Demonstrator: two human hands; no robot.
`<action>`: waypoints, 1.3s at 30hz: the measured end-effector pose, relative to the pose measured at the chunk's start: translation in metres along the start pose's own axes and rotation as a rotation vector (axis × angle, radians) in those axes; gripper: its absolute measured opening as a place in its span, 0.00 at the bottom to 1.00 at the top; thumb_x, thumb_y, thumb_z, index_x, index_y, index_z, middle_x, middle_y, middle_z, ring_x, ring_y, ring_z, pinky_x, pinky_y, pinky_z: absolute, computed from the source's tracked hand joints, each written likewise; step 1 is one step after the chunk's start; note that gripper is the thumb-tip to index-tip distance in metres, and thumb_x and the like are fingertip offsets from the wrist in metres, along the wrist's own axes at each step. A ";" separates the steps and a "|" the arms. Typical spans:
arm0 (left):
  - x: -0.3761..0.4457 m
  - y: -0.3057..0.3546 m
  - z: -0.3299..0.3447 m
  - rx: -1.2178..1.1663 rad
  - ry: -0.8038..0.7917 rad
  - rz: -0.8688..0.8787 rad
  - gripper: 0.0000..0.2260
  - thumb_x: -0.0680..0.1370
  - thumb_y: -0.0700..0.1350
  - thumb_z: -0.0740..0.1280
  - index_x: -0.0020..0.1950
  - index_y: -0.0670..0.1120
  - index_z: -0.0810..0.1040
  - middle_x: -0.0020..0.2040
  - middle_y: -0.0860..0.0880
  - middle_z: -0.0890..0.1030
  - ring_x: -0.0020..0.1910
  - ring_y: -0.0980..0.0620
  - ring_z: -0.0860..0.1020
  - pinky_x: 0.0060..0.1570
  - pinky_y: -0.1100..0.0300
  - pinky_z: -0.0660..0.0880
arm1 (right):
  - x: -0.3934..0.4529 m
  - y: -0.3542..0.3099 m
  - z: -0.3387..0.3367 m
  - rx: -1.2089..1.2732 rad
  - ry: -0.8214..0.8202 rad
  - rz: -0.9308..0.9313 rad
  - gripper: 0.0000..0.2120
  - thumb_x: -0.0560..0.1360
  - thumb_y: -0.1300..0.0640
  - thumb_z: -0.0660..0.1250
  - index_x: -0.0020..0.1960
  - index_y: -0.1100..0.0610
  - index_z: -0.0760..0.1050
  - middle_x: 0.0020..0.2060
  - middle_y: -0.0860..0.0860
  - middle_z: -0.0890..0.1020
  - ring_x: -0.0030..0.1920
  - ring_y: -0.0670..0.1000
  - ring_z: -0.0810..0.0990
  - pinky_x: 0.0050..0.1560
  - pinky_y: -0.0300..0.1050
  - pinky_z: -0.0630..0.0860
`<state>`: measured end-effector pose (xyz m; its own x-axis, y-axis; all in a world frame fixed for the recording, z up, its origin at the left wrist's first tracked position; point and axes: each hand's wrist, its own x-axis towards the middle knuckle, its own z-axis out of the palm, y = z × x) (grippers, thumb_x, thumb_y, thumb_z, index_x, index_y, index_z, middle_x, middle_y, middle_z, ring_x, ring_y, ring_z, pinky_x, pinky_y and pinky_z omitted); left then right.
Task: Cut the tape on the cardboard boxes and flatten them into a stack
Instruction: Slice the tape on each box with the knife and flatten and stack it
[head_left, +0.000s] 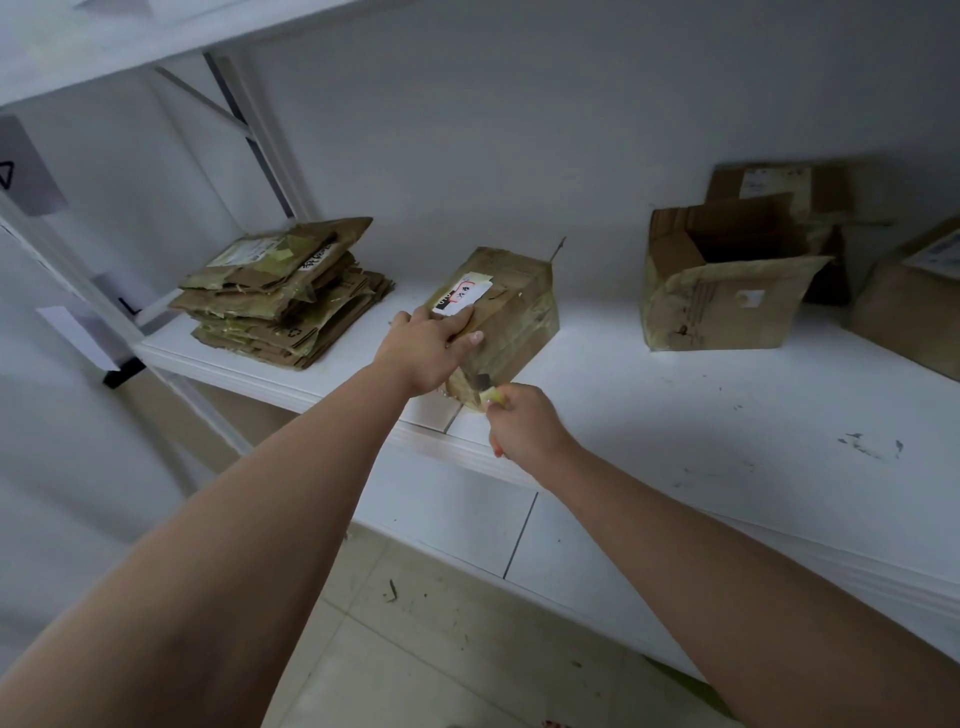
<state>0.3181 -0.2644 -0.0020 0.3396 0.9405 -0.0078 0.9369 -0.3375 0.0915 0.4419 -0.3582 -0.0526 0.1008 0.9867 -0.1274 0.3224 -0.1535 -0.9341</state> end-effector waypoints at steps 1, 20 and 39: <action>-0.001 0.001 -0.002 0.019 -0.007 -0.006 0.24 0.81 0.63 0.49 0.77 0.60 0.58 0.70 0.41 0.67 0.65 0.39 0.64 0.66 0.47 0.63 | 0.001 0.001 -0.003 -0.030 0.013 -0.023 0.08 0.76 0.63 0.57 0.43 0.64 0.73 0.27 0.54 0.74 0.24 0.50 0.73 0.29 0.38 0.70; -0.006 0.007 -0.028 0.100 -0.087 -0.047 0.30 0.76 0.71 0.50 0.75 0.60 0.61 0.67 0.39 0.67 0.66 0.39 0.67 0.65 0.47 0.68 | -0.005 0.033 -0.010 -0.651 0.158 -0.349 0.09 0.81 0.52 0.52 0.54 0.58 0.63 0.40 0.56 0.80 0.39 0.62 0.78 0.35 0.46 0.63; -0.004 0.004 -0.029 0.081 -0.108 -0.039 0.29 0.77 0.69 0.49 0.76 0.60 0.59 0.71 0.38 0.64 0.69 0.37 0.63 0.66 0.46 0.65 | 0.013 0.035 0.002 -0.716 0.208 -0.462 0.12 0.81 0.54 0.52 0.57 0.62 0.66 0.37 0.58 0.81 0.37 0.65 0.79 0.33 0.45 0.64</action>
<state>0.3181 -0.2687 0.0272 0.3053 0.9450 -0.1173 0.9518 -0.3065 0.0084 0.4528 -0.3508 -0.0877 -0.0383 0.9394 0.3406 0.8798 0.1933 -0.4343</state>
